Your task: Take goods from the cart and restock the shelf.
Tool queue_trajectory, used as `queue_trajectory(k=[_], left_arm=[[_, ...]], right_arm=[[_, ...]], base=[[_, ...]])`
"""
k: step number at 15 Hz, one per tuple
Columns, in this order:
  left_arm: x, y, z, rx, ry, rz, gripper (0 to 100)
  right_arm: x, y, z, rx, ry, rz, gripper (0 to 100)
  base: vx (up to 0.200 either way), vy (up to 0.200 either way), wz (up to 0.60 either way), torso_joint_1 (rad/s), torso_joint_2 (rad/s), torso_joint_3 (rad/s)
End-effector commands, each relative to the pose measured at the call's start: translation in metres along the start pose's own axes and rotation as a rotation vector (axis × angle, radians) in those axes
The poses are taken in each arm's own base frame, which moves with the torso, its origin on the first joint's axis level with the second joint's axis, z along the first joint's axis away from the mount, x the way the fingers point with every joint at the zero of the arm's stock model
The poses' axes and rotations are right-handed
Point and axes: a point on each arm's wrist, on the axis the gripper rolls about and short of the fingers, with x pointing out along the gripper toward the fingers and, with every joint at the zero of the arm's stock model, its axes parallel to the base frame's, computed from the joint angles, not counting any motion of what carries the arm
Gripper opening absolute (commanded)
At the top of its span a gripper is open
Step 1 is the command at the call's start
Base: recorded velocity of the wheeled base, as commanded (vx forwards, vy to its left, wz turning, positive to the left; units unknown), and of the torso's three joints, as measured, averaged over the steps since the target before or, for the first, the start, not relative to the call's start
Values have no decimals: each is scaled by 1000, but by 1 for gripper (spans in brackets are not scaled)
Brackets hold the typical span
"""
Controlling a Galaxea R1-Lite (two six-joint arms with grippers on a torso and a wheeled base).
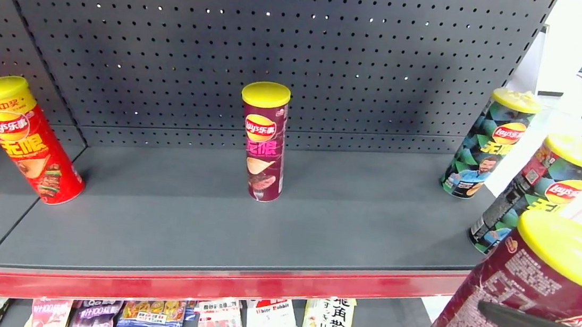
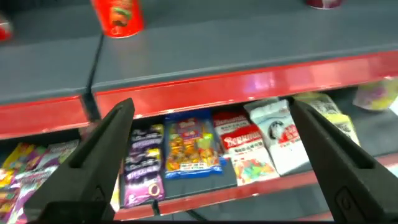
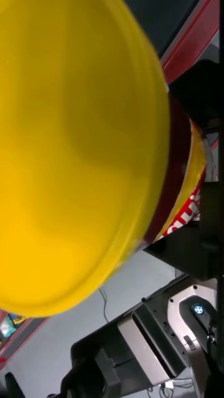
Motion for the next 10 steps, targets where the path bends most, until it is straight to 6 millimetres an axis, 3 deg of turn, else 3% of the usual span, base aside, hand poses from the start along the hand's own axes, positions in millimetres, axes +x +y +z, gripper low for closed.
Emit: queue_trajectory(k=[1,2,3,4,5,6,7,8,9,10], left_arm=[[8,4,76,-44,-16,-34,100],[28,6,123,-131,-3,-58,100],[54,7,154,-133,30,-100,100],[67,6,162,-120,52,-161,100],[96,-3,169,-87,76,-386,100],[123,-7,166,-66,116,-503,100],[139,-10,165,-48,122,-566,100],[177,-14,163,-17,125,-659,100],[198,-16,159,-5,138,-683,100],[232,-19,156,12,148,-704,100]], right_arm=[[3,-1,0,2,13,5,0],[5,-1,-1,7,20,3,0],[7,-2,-2,8,28,3,0],[8,-2,-2,11,34,4,0],[11,-3,-2,13,38,3,0],[13,-4,1,9,14,1,0],[15,-5,2,6,4,-3,0],[17,-7,5,1,-16,-11,0],[18,-7,6,1,-16,-12,0],[19,-7,6,2,-13,-12,0]], base=[[0,0,0,0,0,0],[0,0,0,0,0,0],[0,0,0,0,0,0],[0,0,0,0,0,0],[0,0,0,0,0,0],[0,0,0,0,0,0],[0,0,0,0,0,0],[0,0,0,0,0,0],[0,0,0,0,0,0],[0,0,0,0,0,0]])
